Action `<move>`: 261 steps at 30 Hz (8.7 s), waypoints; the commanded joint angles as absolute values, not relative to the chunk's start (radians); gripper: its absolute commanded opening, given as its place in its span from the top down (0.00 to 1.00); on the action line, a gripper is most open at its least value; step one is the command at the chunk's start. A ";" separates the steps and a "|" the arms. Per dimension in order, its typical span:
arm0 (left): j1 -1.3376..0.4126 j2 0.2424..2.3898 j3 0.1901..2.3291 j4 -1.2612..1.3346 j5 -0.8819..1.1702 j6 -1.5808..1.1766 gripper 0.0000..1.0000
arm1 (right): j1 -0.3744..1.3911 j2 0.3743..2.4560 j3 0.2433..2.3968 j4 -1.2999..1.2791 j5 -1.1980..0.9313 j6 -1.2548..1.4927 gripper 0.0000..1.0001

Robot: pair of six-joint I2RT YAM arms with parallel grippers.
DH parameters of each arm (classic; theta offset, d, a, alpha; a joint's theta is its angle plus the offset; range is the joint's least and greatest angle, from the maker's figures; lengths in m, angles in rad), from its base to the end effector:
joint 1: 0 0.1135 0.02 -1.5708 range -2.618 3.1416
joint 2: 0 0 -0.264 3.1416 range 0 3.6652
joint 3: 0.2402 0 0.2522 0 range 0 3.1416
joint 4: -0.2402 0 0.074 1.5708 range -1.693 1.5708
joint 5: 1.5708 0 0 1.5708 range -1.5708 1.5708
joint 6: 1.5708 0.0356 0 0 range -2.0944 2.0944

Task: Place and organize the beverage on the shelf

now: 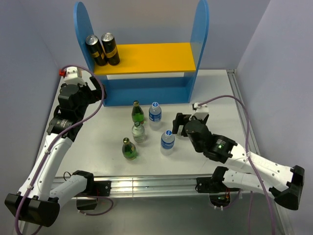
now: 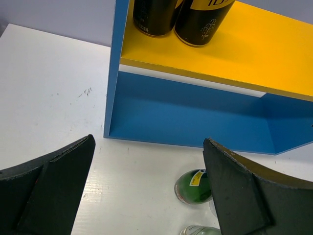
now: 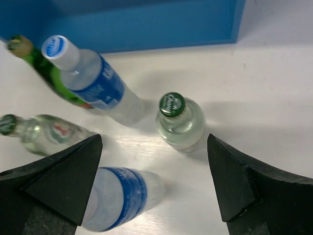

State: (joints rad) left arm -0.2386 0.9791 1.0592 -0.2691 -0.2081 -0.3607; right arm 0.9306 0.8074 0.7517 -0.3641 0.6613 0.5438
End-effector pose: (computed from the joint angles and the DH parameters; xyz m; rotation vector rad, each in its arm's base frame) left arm 0.2145 -0.0446 0.3916 -0.2585 1.7434 -0.2534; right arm 0.1242 0.1302 0.3089 0.0492 1.9121 0.3397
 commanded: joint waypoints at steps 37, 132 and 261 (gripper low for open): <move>-0.235 0.963 1.074 -0.256 -0.259 -0.342 0.01 | 0.887 1.226 0.745 -0.101 0.954 0.612 1.00; -0.600 0.954 1.016 -0.402 -0.167 -0.373 0.01 | 0.857 0.927 1.226 -0.326 0.881 0.409 0.00; -0.736 1.979 2.440 0.101 -0.512 -0.040 1.00 | 0.861 0.634 0.758 -0.307 0.890 0.468 0.00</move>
